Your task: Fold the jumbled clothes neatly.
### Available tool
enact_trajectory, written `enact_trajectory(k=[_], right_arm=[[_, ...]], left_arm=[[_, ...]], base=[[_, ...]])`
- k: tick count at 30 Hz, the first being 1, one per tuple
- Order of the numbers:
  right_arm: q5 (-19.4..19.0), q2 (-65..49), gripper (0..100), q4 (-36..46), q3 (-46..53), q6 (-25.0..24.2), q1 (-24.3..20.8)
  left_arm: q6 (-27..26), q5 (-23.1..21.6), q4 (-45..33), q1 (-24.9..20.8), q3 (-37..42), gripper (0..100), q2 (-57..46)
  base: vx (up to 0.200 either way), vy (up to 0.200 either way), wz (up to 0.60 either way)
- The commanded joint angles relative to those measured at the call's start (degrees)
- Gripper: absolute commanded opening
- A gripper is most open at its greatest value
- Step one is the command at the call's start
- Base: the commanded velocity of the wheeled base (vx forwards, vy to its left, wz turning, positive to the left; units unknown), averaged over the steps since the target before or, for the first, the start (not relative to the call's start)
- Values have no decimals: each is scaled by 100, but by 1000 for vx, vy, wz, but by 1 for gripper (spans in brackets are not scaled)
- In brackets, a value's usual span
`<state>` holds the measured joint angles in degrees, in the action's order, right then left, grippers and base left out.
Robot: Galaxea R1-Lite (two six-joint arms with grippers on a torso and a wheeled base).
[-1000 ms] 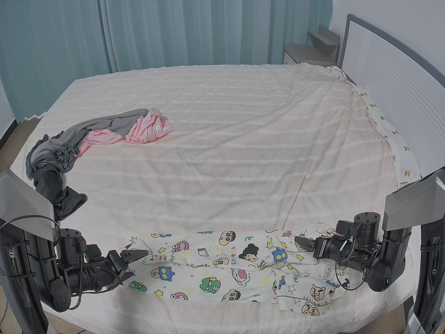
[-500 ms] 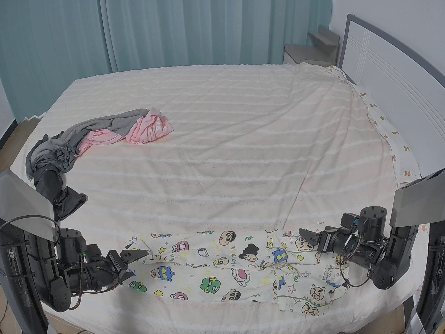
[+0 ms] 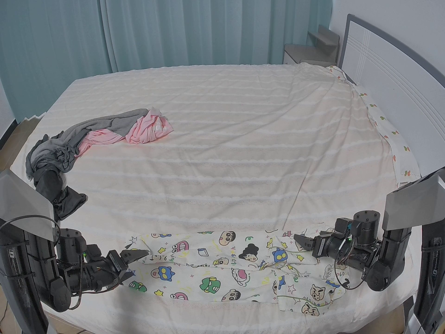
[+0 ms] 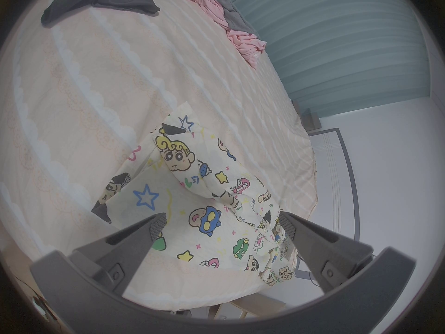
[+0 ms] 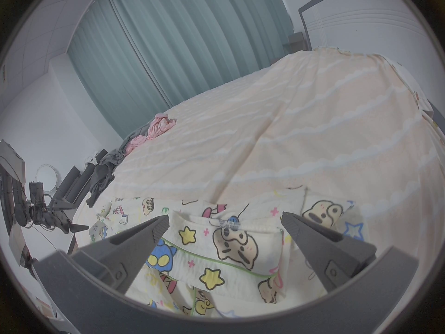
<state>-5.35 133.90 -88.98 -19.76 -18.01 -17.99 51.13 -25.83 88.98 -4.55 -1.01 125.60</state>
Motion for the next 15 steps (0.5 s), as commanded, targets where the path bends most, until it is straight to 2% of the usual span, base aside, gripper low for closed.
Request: enact_trajectory(k=[1, 11, 12, 15], right_arm=[[-1, 312, 100, -67, -54, -1, -11], [8, 330, 100, -67, -19, -1, -2], [8, 330, 0, -67, -19, -1, -2], [8, 330, 0, -67, -19, -10, 24]], left_arm=[[3, -1, 102, -2, 66, 100, 8], [3, -1, 102, -2, 66, 100, 8], [3, -1, 102, -2, 66, 100, 8], [3, -1, 102, -2, 66, 100, 8]], base=[[0, 0, 0], [0, 0, 0], [0, 0, 0], [0, 0, 0]])
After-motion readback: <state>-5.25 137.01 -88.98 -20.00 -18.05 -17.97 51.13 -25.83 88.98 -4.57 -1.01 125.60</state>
